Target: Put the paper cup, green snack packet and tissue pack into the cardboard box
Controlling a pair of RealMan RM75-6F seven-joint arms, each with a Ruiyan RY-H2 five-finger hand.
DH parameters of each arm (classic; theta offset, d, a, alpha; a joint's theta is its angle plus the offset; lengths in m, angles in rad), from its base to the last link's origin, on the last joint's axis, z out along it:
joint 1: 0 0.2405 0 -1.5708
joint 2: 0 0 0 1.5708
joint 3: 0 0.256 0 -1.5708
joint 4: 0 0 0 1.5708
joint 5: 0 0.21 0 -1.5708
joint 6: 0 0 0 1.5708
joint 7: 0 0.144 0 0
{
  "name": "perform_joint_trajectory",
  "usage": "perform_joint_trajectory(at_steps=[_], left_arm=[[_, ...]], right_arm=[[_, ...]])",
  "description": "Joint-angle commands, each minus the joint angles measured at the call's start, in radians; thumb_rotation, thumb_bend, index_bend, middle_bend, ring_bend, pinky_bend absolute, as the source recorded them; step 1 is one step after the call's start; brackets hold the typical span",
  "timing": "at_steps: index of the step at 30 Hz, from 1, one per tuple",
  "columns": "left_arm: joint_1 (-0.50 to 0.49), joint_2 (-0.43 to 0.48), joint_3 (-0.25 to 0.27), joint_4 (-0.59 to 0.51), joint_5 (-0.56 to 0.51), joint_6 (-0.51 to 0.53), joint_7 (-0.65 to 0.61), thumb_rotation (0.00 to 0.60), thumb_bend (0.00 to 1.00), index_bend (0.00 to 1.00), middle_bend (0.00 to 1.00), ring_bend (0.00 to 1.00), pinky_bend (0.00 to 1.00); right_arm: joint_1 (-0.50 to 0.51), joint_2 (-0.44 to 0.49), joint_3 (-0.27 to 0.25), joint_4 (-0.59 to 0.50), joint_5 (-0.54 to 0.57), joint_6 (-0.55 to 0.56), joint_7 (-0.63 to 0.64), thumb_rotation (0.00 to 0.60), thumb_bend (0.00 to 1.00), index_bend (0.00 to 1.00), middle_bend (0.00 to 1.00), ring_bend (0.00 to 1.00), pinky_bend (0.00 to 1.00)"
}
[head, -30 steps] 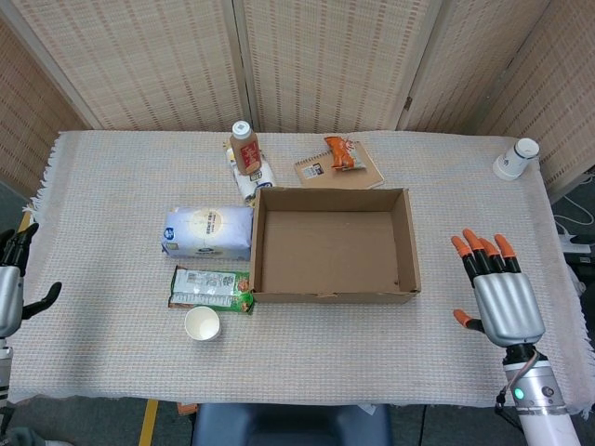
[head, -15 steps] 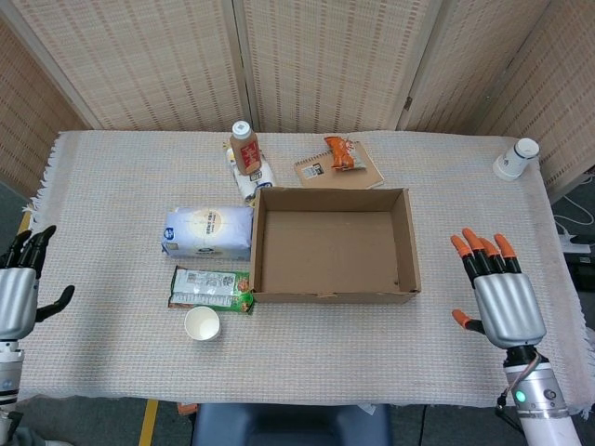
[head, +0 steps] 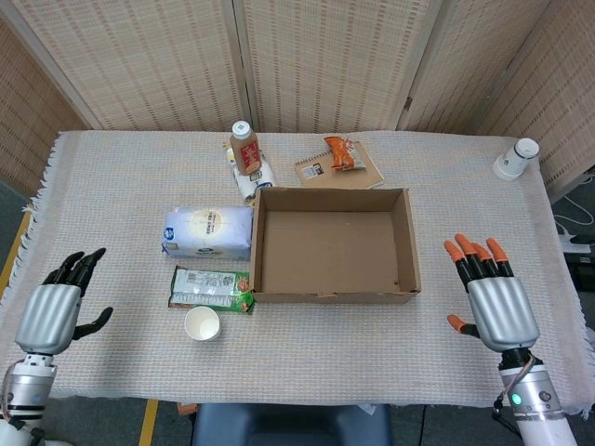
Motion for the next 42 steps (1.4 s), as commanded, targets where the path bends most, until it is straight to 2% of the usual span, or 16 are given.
perform_joint_trajectory(at_steps=[1,12,19,24,29,34,42], left_arm=[[-0.022,-0.08,0.046,-0.008,0.047,-0.053,0.098,0.6,0.26,0.1,0.18,0.1,0.3],[-0.089,-0.206,0.079,-0.047,0.064,-0.17,0.238,0.6,0.26,0.09,0.18,0.1,0.29],[-0.12,-0.238,0.105,-0.066,0.045,-0.236,0.308,0.6,0.25,0.08,0.18,0.1,0.29],[-0.145,-0.261,0.095,-0.024,0.037,-0.255,0.343,0.6,0.25,0.08,0.17,0.1,0.29],[-0.167,-0.268,0.076,0.025,0.003,-0.273,0.333,0.6,0.25,0.08,0.17,0.08,0.28],[-0.186,-0.264,0.061,0.06,-0.054,-0.31,0.264,0.6,0.25,0.07,0.17,0.08,0.28],[-0.206,-0.259,0.06,0.088,-0.096,-0.336,0.211,0.6,0.25,0.06,0.17,0.08,0.29]], right_arm=[[-0.001,0.002,0.002,-0.001,0.0,0.003,0.002,0.6,0.07,0.07,0.0,0.0,0.0],[0.001,0.001,0.003,0.002,0.007,0.0,0.001,0.6,0.07,0.07,0.0,0.0,0.0],[0.001,0.006,0.004,0.004,0.011,-0.002,0.008,0.6,0.07,0.07,0.0,0.0,0.0],[0.0,0.01,0.005,0.002,0.007,0.0,0.013,0.6,0.07,0.07,0.0,0.0,0.0],[-0.002,0.012,0.007,0.003,0.005,0.004,0.018,0.6,0.07,0.07,0.0,0.0,0.0],[0.001,0.012,0.006,0.003,0.014,-0.006,0.022,0.6,0.07,0.07,0.0,0.0,0.0],[0.004,0.011,0.007,0.007,0.022,-0.011,0.024,0.6,0.07,0.07,0.0,0.0,0.0]])
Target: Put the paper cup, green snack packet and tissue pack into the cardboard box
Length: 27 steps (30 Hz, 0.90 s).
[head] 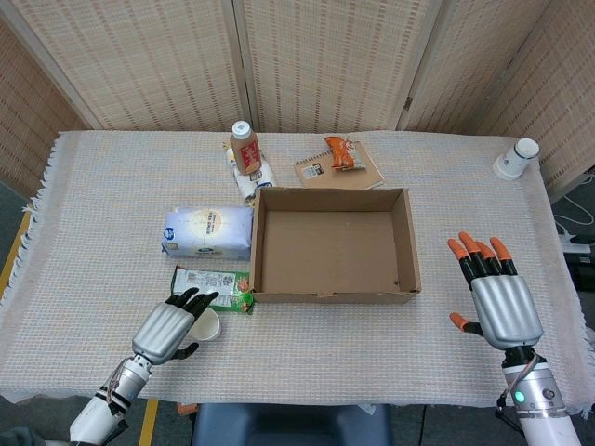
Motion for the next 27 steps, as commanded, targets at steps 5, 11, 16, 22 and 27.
perform_joint_trajectory(at_steps=[5,11,16,22,27], left_arm=[[-0.013,-0.004,0.003,0.015,-0.022,-0.005,-0.008,0.6,0.25,0.06,0.16,0.08,0.29],[-0.022,-0.017,0.007,0.028,-0.037,-0.005,-0.004,0.6,0.25,0.08,0.16,0.08,0.3],[-0.03,-0.029,0.011,0.039,-0.051,-0.006,0.0,0.6,0.25,0.1,0.17,0.09,0.31],[-0.033,-0.04,0.016,0.05,-0.049,0.007,-0.005,0.6,0.25,0.16,0.19,0.13,0.37],[-0.035,-0.041,0.024,0.054,-0.044,0.013,-0.005,0.6,0.25,0.27,0.23,0.17,0.42]], right_arm=[[0.002,-0.001,0.001,0.002,0.006,-0.001,0.001,0.6,0.07,0.07,0.0,0.0,0.0],[0.003,0.001,0.003,0.003,0.01,0.0,0.002,0.6,0.07,0.07,0.0,0.0,0.0],[0.003,0.001,0.003,0.002,0.013,0.0,0.002,0.6,0.07,0.07,0.0,0.0,0.0],[0.006,0.0,0.003,0.003,0.022,-0.003,-0.002,0.6,0.07,0.07,0.0,0.0,0.0],[0.007,-0.003,0.004,0.005,0.025,-0.001,-0.004,0.6,0.07,0.07,0.0,0.0,0.0]])
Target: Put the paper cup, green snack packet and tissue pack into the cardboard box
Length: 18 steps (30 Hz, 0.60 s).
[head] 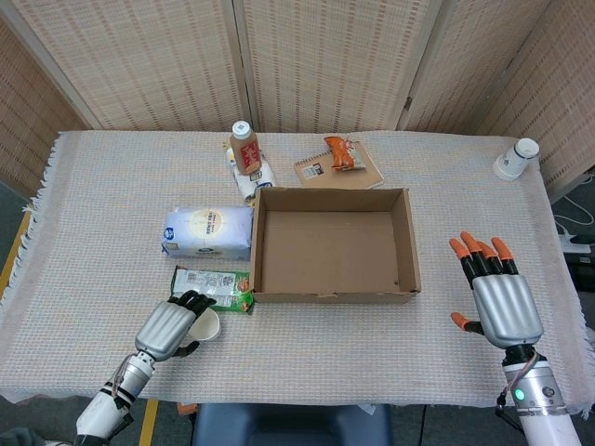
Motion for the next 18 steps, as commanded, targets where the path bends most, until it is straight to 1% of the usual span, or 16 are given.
perform_joint_trajectory(at_steps=[1,9,13,18], left_arm=[[-0.001,0.0,0.004,0.002,0.003,0.002,0.002,0.6,0.25,0.28,0.24,0.18,0.42],[-0.001,-0.007,0.012,0.011,0.005,0.011,-0.001,0.6,0.25,0.34,0.32,0.23,0.46],[-0.003,-0.011,0.013,0.012,0.01,0.017,-0.001,0.6,0.26,0.38,0.39,0.28,0.5],[-0.007,0.0,0.013,-0.011,0.008,0.019,0.008,0.6,0.26,0.39,0.41,0.3,0.52]], right_arm=[[0.001,-0.001,0.001,0.0,0.001,0.001,-0.001,0.6,0.07,0.07,0.0,0.0,0.0],[0.001,-0.001,0.0,0.0,0.003,0.002,-0.002,0.6,0.07,0.07,0.0,0.0,0.0],[0.001,0.001,0.0,0.0,0.003,0.003,0.001,0.6,0.07,0.07,0.0,0.0,0.0],[0.002,0.003,0.002,0.0,0.005,0.004,0.003,0.6,0.07,0.07,0.0,0.0,0.0]])
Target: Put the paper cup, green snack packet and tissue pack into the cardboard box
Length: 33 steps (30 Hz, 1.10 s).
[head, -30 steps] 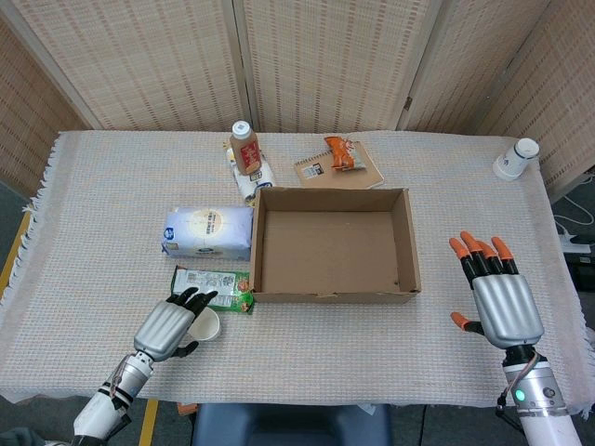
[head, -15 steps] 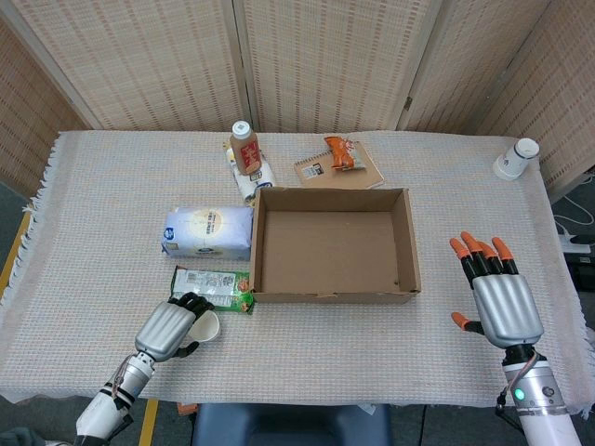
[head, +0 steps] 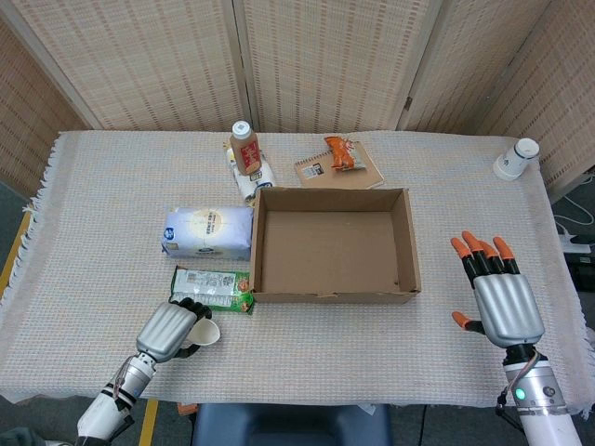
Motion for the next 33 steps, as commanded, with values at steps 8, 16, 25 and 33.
perform_joint_trajectory(at_steps=[8,16,25,33], left_arm=[[-0.016,0.082,-0.018,-0.106,-0.004,0.016,0.037,0.6,0.26,0.39,0.41,0.31,0.52],[-0.047,0.271,-0.069,-0.282,-0.042,0.054,0.147,0.6,0.26,0.4,0.42,0.31,0.53],[-0.156,0.372,-0.201,-0.428,-0.137,0.057,0.21,0.6,0.26,0.41,0.43,0.32,0.53],[-0.34,0.249,-0.304,-0.399,-0.309,0.025,0.273,0.6,0.26,0.41,0.43,0.32,0.53]], right_arm=[[0.002,0.004,0.001,-0.001,0.005,-0.001,0.004,0.6,0.07,0.07,0.0,0.0,0.0],[0.0,0.014,0.006,-0.009,0.003,0.005,0.015,0.6,0.07,0.07,0.0,0.0,0.0],[-0.009,0.029,0.007,-0.024,-0.022,0.022,0.027,0.6,0.07,0.07,0.0,0.0,0.0],[-0.016,0.051,0.022,-0.028,-0.02,0.041,0.05,0.6,0.07,0.07,0.0,0.0,0.0]])
